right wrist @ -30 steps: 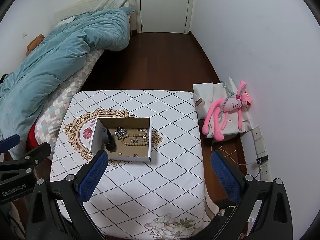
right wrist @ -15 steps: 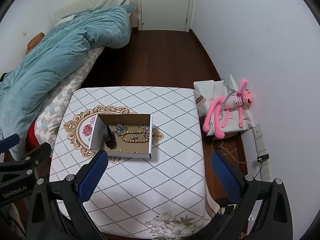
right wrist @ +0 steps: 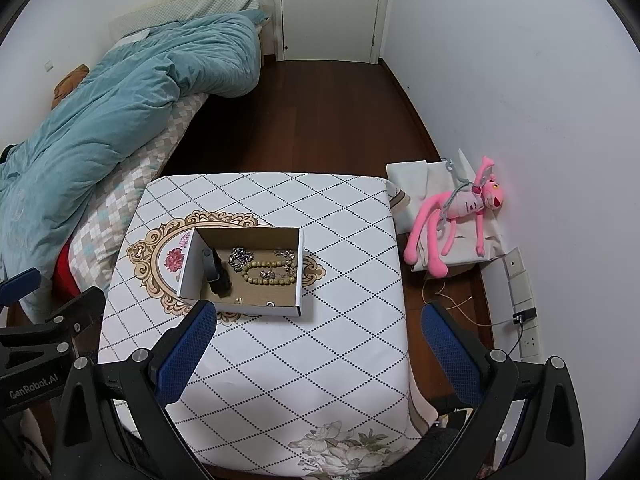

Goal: Organize jewelry

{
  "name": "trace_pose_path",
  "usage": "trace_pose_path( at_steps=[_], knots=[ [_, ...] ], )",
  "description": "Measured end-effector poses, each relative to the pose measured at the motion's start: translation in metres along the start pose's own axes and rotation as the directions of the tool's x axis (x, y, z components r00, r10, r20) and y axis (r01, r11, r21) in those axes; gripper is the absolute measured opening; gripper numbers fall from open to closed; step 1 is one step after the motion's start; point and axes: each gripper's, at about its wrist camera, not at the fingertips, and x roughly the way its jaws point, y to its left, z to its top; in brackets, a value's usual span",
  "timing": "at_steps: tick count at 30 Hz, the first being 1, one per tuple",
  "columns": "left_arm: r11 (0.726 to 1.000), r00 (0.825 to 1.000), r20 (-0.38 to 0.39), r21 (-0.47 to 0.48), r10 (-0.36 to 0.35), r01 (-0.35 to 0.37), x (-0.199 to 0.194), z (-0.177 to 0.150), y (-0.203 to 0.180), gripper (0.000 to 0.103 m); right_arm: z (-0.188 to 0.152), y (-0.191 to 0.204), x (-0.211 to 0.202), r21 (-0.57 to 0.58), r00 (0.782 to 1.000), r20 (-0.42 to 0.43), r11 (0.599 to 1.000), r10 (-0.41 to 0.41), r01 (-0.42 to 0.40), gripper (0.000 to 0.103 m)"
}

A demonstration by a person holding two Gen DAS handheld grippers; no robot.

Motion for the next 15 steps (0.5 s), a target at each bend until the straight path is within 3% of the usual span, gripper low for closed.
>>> trace_pose_path(
  at_steps=[15],
  knots=[
    [1.000, 1.000, -0.003, 0.000, 0.000, 0.000, -0.0001, -0.0003, -0.0004, 0.103, -0.0005, -0.0004, -0.0005, -0.002, 1.000, -0.009, 1.000, 0.001, -0.001, 0.103]
  ],
)
